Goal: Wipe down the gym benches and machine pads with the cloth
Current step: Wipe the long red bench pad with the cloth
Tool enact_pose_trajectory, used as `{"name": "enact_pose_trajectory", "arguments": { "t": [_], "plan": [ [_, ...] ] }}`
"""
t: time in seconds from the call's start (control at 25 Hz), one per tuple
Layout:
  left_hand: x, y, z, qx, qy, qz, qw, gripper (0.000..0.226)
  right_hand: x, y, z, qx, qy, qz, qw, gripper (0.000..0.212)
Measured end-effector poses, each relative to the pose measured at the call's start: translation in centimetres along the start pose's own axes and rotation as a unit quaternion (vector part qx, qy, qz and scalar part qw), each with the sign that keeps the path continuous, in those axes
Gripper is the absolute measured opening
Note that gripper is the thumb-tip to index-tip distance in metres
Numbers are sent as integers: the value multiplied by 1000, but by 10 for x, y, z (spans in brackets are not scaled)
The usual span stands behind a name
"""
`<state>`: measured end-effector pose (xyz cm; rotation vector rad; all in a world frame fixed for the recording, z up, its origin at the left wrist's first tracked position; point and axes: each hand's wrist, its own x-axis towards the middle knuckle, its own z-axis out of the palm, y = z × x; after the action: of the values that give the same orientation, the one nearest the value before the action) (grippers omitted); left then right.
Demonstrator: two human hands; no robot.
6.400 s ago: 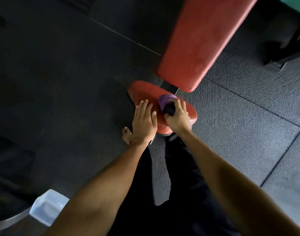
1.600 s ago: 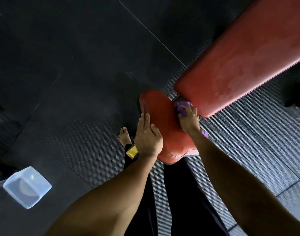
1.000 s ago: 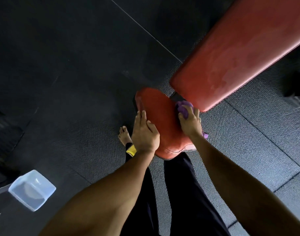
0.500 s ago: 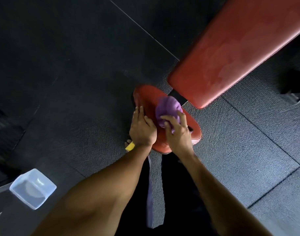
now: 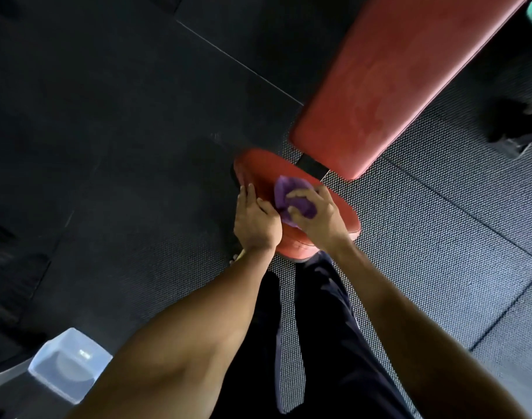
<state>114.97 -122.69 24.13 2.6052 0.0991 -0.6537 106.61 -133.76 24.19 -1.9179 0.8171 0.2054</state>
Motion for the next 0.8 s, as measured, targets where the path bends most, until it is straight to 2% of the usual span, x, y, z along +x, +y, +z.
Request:
{"name": "enact_pose_trajectory", "arguments": {
  "t": [0.08,0.16,0.24,0.28,0.4,0.52,0.68,0.8],
  "plan": [
    [0,0,0,-3,0,-2,1000,61,-16,25,-13,-45,12,16,999,31],
    [1,1,-1,-10,-4,2,1000,63,-10,41,-18,-65,47,92,992,31],
    [0,-2,-2,-16,-12,17,1000,65,0,38,-17,-34,78,158,984,32],
    [0,-4,-1,-17,-16,25,999,64,1,31,-12,-10,85,163,983,32],
    [2,-12,-1,-17,-28,46,998,62,-22,0,0,36,74,81,993,31],
    [-3,-18,-9,-8,-77,74,994,59,-78,-2,-2,58,76,25,995,28],
    [-2,-28,-28,-11,-143,107,984,54,-103,15,-8,91,96,63,989,33],
    [-9,-36,-42,-9,-161,116,980,50,-99,-14,16,38,67,-7,997,45]
  ]
}}
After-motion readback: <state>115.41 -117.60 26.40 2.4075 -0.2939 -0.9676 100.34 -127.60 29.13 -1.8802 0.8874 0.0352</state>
